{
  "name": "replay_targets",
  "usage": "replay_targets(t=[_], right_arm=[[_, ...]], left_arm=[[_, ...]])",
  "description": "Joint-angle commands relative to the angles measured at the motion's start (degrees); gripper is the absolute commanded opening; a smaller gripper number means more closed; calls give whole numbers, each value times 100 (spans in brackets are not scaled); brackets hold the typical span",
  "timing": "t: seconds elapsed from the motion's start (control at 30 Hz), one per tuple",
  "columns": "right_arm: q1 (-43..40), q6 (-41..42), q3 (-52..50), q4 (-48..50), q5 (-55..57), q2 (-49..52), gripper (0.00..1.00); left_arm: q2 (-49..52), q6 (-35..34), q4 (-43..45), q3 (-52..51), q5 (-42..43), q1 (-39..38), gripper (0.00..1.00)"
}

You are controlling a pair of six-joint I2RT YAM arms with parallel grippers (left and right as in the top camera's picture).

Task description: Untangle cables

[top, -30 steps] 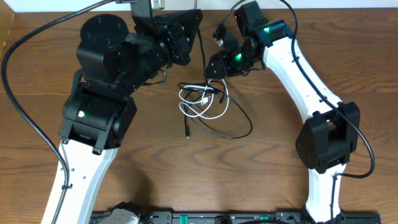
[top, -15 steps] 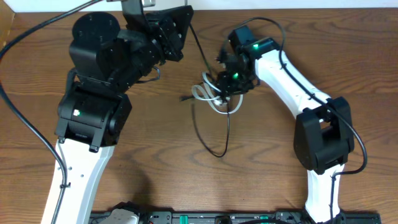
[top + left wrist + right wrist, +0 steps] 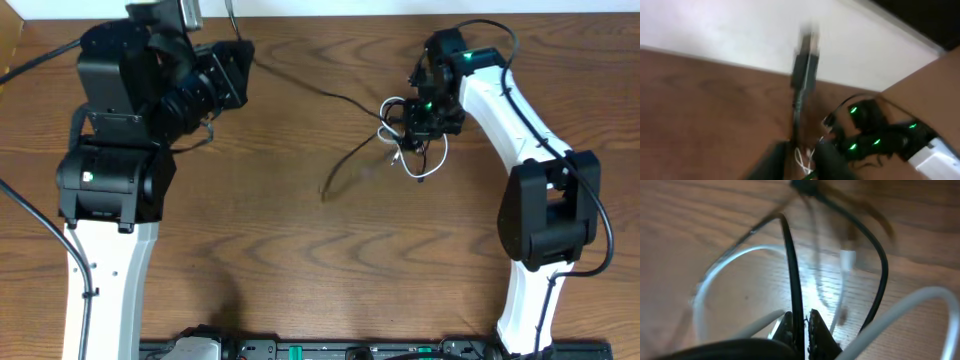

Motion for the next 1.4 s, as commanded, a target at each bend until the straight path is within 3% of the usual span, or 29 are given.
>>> replay_targets(t=[0.0,0.07,0.2,0.4,0.67,0.87,1.03,1.13,1.37], right_arm=[[17,-636,-13,-70,-1137,-750,1],[17,-632,-13,-103,-1255,-1088,1],[35,-601,-13,-111,-1292,-1617,6],[61,-455,-13,-238,-1290,-1941,11],[116,-522,-13,-321,-1674,-1943,5],[28,-382,-13,-321,-1351,-1943,3],[-267,52,-15,-321,-654,-1943,5],[-529,87,-13,-321,-549,-1943,12],[-1213,66,-15,-341,-507,-1943,20]], left_arm=[[245,651,-446,31,-9,-11,46],[409,739,-651,31,125,-55,60],[765,1325,-688,31,981,-219,66],[1246,1357,-643,31,1091,-575,74],[1812,1362,-256,31,1316,-1075,75],[2280,1362,-282,26,1320,-1189,75],[2673,1464,-258,26,1318,-1346,75],[2889,1598,-125,26,1314,-1504,75],[3438,1657,872,24,1156,-1945,75]])
